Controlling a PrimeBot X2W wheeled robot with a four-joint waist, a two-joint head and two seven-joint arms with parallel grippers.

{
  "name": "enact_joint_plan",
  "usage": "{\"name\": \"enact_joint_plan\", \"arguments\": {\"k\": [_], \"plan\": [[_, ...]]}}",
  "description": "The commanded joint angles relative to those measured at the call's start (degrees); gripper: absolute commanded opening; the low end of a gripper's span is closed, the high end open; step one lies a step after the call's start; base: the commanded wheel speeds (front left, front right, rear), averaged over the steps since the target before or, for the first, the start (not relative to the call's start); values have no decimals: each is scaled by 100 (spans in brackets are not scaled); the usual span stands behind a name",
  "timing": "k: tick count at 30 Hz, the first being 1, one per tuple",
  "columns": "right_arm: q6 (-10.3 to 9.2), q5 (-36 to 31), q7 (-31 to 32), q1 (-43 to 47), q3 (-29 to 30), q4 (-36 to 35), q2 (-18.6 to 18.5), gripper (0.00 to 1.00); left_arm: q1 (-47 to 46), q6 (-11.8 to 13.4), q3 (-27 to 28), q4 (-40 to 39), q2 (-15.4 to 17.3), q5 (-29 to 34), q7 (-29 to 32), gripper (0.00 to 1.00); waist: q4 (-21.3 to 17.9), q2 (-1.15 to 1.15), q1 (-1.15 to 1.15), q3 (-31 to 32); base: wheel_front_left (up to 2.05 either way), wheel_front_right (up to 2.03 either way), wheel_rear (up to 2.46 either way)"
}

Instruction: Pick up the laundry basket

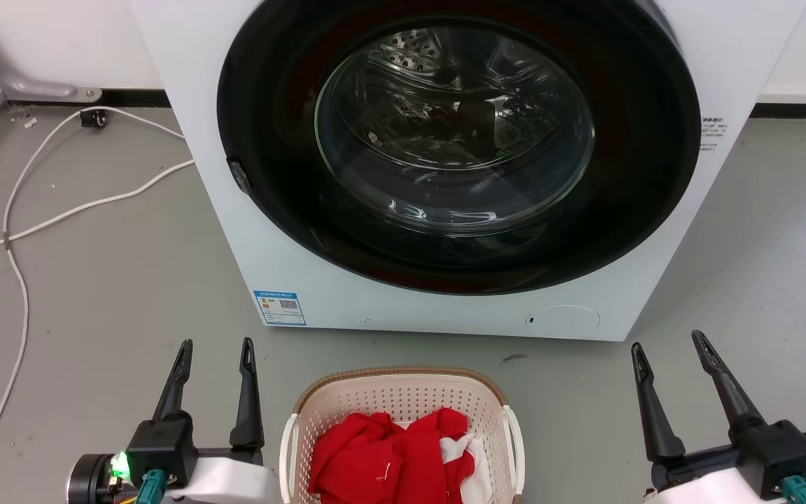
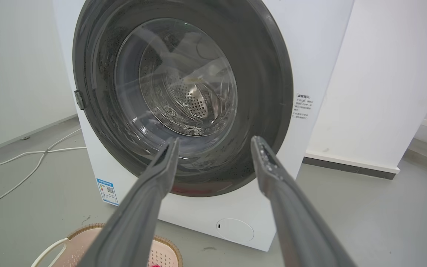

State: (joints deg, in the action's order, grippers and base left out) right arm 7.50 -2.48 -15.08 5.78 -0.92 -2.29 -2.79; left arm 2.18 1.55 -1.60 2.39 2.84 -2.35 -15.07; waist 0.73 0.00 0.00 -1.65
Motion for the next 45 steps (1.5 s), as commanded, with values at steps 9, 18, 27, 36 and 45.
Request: {"name": "enact_joint_plan", "arguments": {"k": [9,18,27,36,45], "plan": [[-2,-207,-13,-627,-291,725,-14,100,-678,-225,153,963,9,-68,-16,100,60,0,0,-598,0,0,0],[-3,-547,-13,-1683,-675,2047,-15,100,-1688,-439,314,2303,158,-18,-15,100,-5,0,0,-1569,0,0,0],[-3,-847,-13,-2814,-786,3351,-11,100,-2759,-557,297,3666,306,19,-15,100,-29,0,0,-2543,0,0,0],[-3,-994,-13,-3602,-992,4419,-11,100,-3470,-582,263,4734,449,62,-16,100,-38,0,0,-3170,0,0,0],[-3,-1124,-13,-4314,-1164,5467,-12,100,-4050,-670,179,5470,503,-10,-16,100,7,0,0,-3728,0,0,0]]}}
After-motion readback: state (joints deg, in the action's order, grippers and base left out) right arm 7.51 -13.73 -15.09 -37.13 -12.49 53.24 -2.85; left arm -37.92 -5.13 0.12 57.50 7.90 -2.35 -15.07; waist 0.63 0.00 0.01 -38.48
